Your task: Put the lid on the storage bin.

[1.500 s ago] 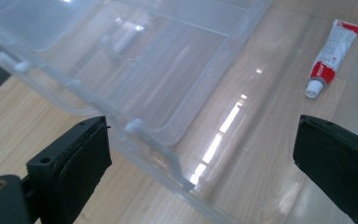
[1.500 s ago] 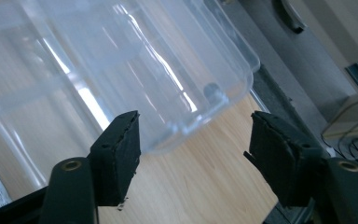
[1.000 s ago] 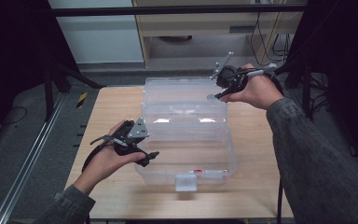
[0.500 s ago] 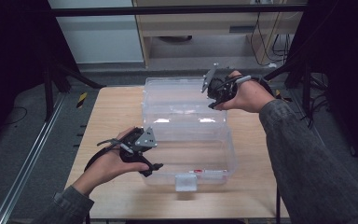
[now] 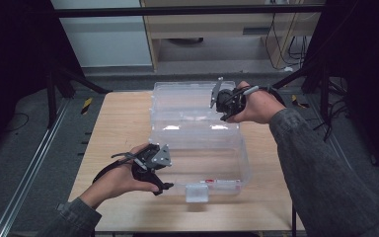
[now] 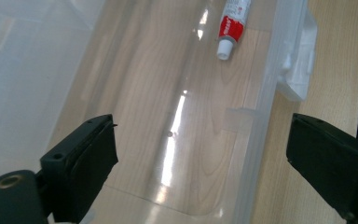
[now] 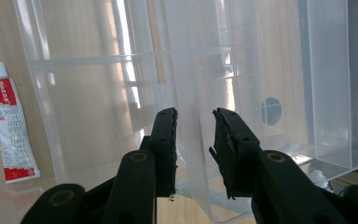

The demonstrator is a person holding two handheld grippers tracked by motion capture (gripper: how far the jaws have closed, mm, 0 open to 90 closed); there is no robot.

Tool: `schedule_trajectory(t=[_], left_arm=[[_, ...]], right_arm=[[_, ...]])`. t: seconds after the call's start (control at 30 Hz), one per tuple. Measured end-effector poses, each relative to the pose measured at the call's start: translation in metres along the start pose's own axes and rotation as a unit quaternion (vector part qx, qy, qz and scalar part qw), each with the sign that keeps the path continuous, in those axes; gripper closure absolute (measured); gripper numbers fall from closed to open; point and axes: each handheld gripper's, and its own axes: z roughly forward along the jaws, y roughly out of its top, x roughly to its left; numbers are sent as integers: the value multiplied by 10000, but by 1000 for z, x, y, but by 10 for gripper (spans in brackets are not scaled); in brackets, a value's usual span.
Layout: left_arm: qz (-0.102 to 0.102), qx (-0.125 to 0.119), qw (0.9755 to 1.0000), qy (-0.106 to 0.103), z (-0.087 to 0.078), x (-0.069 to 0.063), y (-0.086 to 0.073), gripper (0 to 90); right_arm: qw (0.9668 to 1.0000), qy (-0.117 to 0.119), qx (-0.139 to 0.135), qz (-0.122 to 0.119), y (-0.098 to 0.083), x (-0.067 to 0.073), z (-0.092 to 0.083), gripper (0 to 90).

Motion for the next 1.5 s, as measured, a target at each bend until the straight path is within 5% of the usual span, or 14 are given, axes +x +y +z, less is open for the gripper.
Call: schedule_trajectory(t=[0.3,0.83,1.07,1.5], left_arm=[[269,304,9990,-211,9,-7,0,311],[383,901,9934,-595,22,-9,-3,714],[303,903,9932,-664,23,-11,-5,806],[192,868,9953,-385,27,-5,-2,817]], right_arm=[[9996,14,162,-245,3,2,6,763],[9992,-14,194,-351,4,3,9,811],[9991,-2,201,-371,5,2,9,812],[9984,-152,259,-485,8,-3,13,819]])
